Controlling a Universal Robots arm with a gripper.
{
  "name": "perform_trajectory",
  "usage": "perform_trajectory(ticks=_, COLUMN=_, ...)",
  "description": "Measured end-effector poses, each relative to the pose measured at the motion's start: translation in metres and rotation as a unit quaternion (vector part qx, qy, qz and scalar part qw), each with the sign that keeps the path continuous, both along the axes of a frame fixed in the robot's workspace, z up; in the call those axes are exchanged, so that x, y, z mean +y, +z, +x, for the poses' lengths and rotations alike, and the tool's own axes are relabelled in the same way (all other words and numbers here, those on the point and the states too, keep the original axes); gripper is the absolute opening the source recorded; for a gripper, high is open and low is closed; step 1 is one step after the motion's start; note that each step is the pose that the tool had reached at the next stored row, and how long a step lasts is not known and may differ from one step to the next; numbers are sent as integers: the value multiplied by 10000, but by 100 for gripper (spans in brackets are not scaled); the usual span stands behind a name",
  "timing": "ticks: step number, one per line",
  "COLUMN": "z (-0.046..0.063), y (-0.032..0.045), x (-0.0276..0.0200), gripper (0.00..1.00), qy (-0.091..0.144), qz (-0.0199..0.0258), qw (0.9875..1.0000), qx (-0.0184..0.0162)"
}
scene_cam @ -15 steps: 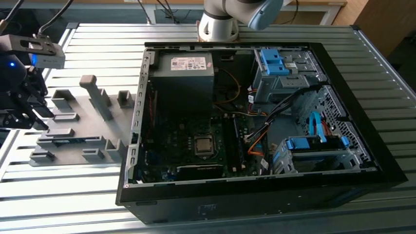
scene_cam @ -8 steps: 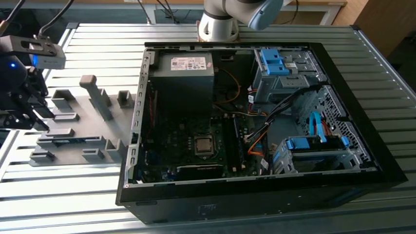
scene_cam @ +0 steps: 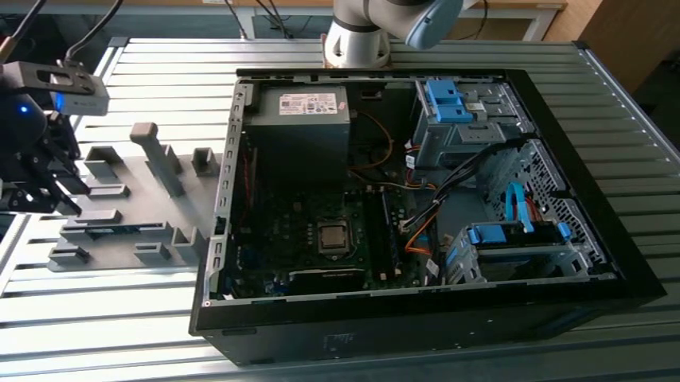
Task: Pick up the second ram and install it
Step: 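Pick up the second ram and move it above second insertion slot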
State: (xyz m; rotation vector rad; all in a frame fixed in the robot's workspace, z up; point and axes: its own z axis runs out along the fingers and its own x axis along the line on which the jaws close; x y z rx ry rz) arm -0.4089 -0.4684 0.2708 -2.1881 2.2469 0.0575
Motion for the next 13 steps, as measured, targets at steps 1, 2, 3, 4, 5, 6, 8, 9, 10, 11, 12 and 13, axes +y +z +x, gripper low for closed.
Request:
perform_trajectory(ticks=1, z=0, y=-4, x=0, gripper=37, qy=0, qz=0, qw=10000, qx=0)
perform_trajectory(ticks=2, z=0, y=-8, x=0, gripper=37, qy=0, qz=0, qw=10000, qx=0)
perform_trajectory(ticks=3, z=0, y=-11, x=0, gripper=37, qy=0, qz=1, qw=10000, qx=0)
perform_trajectory(ticks=4, z=0, y=-14, x=0, gripper=37, qy=0, qz=0, qw=10000, qx=0)
perform_trajectory(ticks=5, z=0, y=-17, x=0, gripper=37, qy=0, qz=0, qw=10000, qx=0)
perform_trajectory(ticks=6, z=0, y=-20, x=0, gripper=37, qy=0, qz=0, qw=10000, qx=0)
perform_trajectory(ticks=8, z=0, y=-27, x=0, gripper=37, qy=0, qz=1, qw=10000, qx=-1)
perform_trajectory(ticks=9, z=0, y=-30, x=0, gripper=37, qy=0, qz=1, qw=10000, qx=-1)
perform_trajectory(ticks=10, z=0, y=-33, x=0, gripper=37, qy=0, qz=0, qw=10000, qx=0)
perform_trajectory(ticks=11, z=0, y=-36, x=0, gripper=37, qy=0, qz=0, qw=10000, qx=0)
perform_trajectory(ticks=12, z=0, y=-39, x=0, gripper=37, qy=0, qz=0, qw=10000, qx=0)
perform_trajectory(ticks=13, z=0, y=-42, x=0, gripper=37, qy=0, qz=0, qw=10000, qx=0)
